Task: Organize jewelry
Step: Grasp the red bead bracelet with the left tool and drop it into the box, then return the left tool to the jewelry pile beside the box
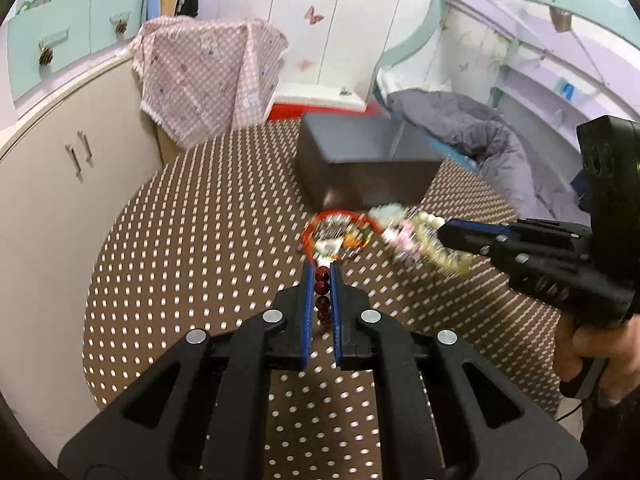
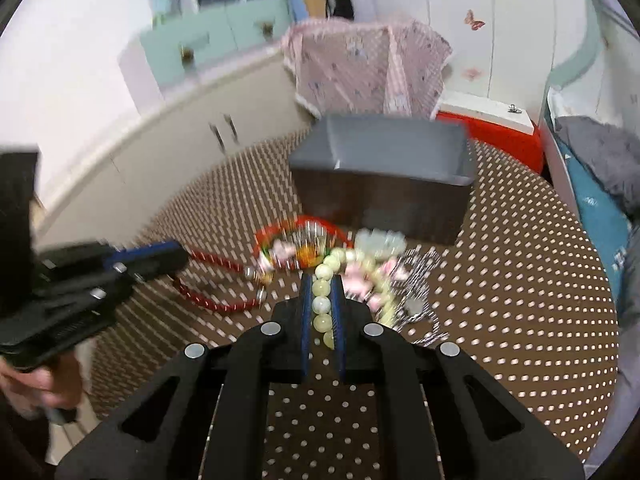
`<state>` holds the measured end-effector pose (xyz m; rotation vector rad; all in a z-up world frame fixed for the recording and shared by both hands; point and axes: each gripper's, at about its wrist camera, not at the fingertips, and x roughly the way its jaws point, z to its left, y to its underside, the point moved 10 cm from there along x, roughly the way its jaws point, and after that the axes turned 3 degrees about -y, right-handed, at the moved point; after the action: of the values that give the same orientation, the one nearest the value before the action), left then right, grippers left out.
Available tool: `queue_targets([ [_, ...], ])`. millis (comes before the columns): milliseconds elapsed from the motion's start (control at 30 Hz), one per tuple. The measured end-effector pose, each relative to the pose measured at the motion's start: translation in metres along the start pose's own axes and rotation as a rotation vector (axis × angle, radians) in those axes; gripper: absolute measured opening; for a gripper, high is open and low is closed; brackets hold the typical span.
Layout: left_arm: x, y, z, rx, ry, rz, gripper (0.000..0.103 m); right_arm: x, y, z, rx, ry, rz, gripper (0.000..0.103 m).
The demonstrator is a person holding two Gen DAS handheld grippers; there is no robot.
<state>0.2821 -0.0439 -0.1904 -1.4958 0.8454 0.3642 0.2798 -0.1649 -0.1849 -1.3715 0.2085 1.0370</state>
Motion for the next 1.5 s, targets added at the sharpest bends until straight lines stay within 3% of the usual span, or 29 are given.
queue_targets([
  [167, -0.018, -0.023, -0.006, 0.018, 0.023, -0.063, 0.008, -0.036, -0.030, 0.006, 0.021, -0.085, -0.081, 0.008],
  [533, -0.033, -0.111, -0.025, 0.074, 0.071, -0.207, 0.008, -0.060, -0.111, 0.013, -0.031, -0.107, -0.215, 0.008],
  [667, -0.014, -0.135, -0.029, 0.078, 0.076, -0.201, 0.008, -0.044, -0.135, -0.005, -0.004, -0.080, -0.213, 0.008],
  [867, 0.036, -0.149, -0.027, 0.070, 0.052, -0.128, 0.010, -0.006, -0.140, -0.037, 0.080, -0.078, -0.148, 0.008],
  [900, 0.045, -0.149, -0.024, 0.064, 0.032, -0.109, 0.022, 0.000, -0.140, -0.043, 0.093, -0.071, -0.139, 0.010],
  [933, 0.049, -0.150, -0.021, 0.057, 0.022, -0.097, 0.066, 0.002, -0.139, -0.047, 0.106, -0.063, -0.135, 0.012],
  [967, 0.054, -0.150, -0.015, 0.036, 0.001, -0.104, 0.089, 0.006, -0.138, -0.053, 0.126, -0.057, -0.129, 0.013],
  [1000, 0.052, -0.151, -0.010, 0.020, -0.018, -0.128, 0.097, 0.006, -0.137, -0.057, 0.143, -0.052, -0.127, 0.021],
  [1067, 0.049, -0.149, -0.003, 0.009, -0.049, -0.132, 0.097, 0.002, -0.137, -0.066, 0.167, -0.006, -0.143, 0.067],
  [1100, 0.046, -0.148, 0.000, 0.006, -0.064, -0.131, 0.097, -0.004, -0.138, -0.069, 0.169, 0.019, -0.175, 0.097],
  [1267, 0.022, -0.140, 0.013, -0.003, -0.127, -0.173, 0.097, -0.022, -0.131, -0.076, 0.190, 0.088, -0.223, 0.096],
  [1500, -0.004, -0.128, 0.033, -0.034, -0.150, -0.189, 0.097, -0.041, -0.118, -0.068, 0.185, 0.163, -0.240, 0.096],
])
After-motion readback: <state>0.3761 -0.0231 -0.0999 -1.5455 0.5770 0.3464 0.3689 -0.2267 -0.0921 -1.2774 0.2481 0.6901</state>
